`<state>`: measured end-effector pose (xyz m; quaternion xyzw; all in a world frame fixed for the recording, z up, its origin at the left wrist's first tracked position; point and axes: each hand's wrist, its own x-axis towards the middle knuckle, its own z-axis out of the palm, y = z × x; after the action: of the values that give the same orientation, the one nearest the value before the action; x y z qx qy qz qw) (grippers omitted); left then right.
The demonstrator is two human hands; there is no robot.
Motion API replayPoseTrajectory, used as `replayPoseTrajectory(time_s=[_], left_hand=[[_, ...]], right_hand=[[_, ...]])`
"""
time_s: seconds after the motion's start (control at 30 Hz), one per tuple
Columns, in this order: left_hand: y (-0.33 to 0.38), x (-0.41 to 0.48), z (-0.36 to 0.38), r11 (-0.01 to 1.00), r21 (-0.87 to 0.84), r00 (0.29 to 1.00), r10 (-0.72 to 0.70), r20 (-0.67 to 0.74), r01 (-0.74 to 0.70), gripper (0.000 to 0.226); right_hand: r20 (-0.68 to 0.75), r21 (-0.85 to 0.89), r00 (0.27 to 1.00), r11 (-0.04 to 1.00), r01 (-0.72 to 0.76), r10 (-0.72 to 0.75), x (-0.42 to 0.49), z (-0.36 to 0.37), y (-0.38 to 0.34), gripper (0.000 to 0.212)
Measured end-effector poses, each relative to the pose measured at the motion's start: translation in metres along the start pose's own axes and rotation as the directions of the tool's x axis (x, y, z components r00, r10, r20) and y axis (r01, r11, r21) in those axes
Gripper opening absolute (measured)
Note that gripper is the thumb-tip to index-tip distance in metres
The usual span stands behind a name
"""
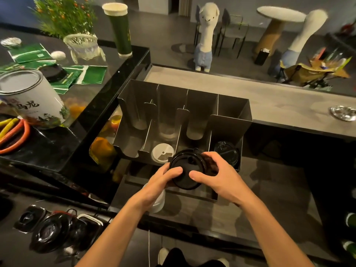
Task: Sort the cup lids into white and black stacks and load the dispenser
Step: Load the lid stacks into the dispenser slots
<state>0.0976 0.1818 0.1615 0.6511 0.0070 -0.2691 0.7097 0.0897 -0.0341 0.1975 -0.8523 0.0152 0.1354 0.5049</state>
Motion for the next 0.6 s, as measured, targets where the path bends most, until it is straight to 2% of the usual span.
replayPoseTrajectory(time_s=[0.17,0.33,0.5,0.6], left_hand=[[0.022,0.005,0.009,0.997,0.069,0.998,0.021,-0.059,-0.017,0.071],[0.039,0.015,0.02,0.99,0.144,0.996,0.018,-0.089,-0.005,0.064],[0.038,0.022,0.032,0.999,0.026,0.991,-0.018,-0.135,0.022,0.061],[0.035,0.025,0.038,0.999,-0.032,0.98,-0.039,-0.195,0.033,0.07]], right_hand=[[-0.037,-0.053,0.998,0.997,0.052,-0.054,0.012,-0.017,-0.013,0.074],[-0.003,-0.105,0.997,0.992,0.072,-0.073,0.038,-0.033,-0.021,0.055],[0.018,-0.219,0.996,0.971,0.092,-0.09,0.055,-0.037,-0.03,0.058],[0.038,-0.378,0.995,0.92,0.1,-0.092,0.064,-0.036,-0.032,0.06]])
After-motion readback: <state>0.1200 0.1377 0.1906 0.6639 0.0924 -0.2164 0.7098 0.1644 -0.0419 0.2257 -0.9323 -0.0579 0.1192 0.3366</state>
